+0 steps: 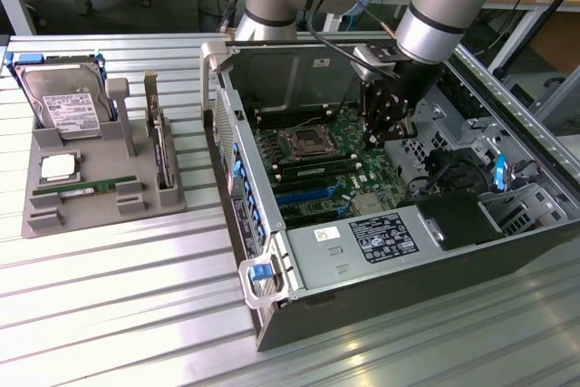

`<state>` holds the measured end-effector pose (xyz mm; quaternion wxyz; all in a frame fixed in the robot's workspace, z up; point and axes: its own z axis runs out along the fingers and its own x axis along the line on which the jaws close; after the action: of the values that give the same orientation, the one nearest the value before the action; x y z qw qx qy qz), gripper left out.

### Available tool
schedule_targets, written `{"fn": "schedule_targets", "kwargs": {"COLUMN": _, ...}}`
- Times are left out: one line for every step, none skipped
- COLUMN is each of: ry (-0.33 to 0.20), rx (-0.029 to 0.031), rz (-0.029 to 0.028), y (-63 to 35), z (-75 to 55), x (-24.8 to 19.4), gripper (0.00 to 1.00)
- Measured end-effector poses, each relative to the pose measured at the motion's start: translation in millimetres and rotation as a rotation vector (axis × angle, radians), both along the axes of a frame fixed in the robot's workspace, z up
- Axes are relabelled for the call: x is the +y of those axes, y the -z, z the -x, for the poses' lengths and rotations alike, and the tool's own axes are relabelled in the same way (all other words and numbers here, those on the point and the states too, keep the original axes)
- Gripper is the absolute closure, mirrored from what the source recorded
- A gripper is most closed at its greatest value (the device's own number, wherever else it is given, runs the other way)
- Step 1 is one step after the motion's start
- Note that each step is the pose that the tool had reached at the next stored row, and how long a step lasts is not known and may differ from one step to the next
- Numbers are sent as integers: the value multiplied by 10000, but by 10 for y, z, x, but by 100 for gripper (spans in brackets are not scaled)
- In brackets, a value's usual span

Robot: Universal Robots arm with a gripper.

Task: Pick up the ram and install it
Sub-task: 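Press down the ram until it locks into place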

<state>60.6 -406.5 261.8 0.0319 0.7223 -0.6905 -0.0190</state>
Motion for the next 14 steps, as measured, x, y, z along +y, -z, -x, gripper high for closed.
{"fn": "schedule_targets", "kwargs": {"ry": -23, "rx": 0, "rz": -5, "y": 16, "z": 34, "x": 0, "gripper": 89}}
{"fn": "schedule_targets", "kwargs": {"ry": -41, "rx": 0, "rz": -7, "y": 34, "z": 68, "x": 0, "gripper": 89}}
{"fn": "schedule_targets", "kwargs": {"ry": -60, "rx": -1, "rz": -8, "y": 52, "z": 83, "x": 0, "gripper": 89}}
{"fn": "schedule_targets", "kwargs": {"ry": -86, "rx": 0, "rz": -8, "y": 85, "z": 83, "x": 0, "gripper": 89}}
{"fn": "schedule_targets", "kwargs": {"ry": -99, "rx": 0, "rz": -9, "y": 116, "z": 83, "x": 0, "gripper": 89}}
{"fn": "schedule_targets", "kwargs": {"ry": -109, "rx": 0, "rz": -8, "y": 131, "z": 83, "x": 0, "gripper": 89}}
{"fn": "schedule_targets", "kwargs": {"ry": -116, "rx": 0, "rz": -8, "y": 148, "z": 83, "x": 0, "gripper": 89}}
{"fn": "schedule_targets", "kwargs": {"ry": -128, "rx": 0, "rz": -9, "y": 175, "z": 83, "x": 0, "gripper": 89}}
{"fn": "schedule_targets", "kwargs": {"ry": -138, "rx": 0, "rz": -8, "y": 193, "z": 83, "x": 0, "gripper": 89}}
{"fn": "schedule_targets", "kwargs": {"ry": -146, "rx": 0, "rz": -8, "y": 207, "z": 83, "x": 0, "gripper": 89}}
{"fn": "schedule_targets", "kwargs": {"ry": -154, "rx": 0, "rz": -8, "y": 227, "z": 83, "x": 0, "gripper": 89}}
{"fn": "schedule_targets", "kwargs": {"ry": -163, "rx": 0, "rz": -8, "y": 267, "z": 83, "x": 0, "gripper": 89}}
{"fn": "schedule_targets", "kwargs": {"ry": -168, "rx": 1, "rz": -3, "y": 301, "z": 83, "x": -1, "gripper": 89}}
{"fn": "schedule_targets", "kwargs": {"ry": -169, "rx": 1, "rz": -4, "y": 315, "z": 84, "x": -3, "gripper": 89}}
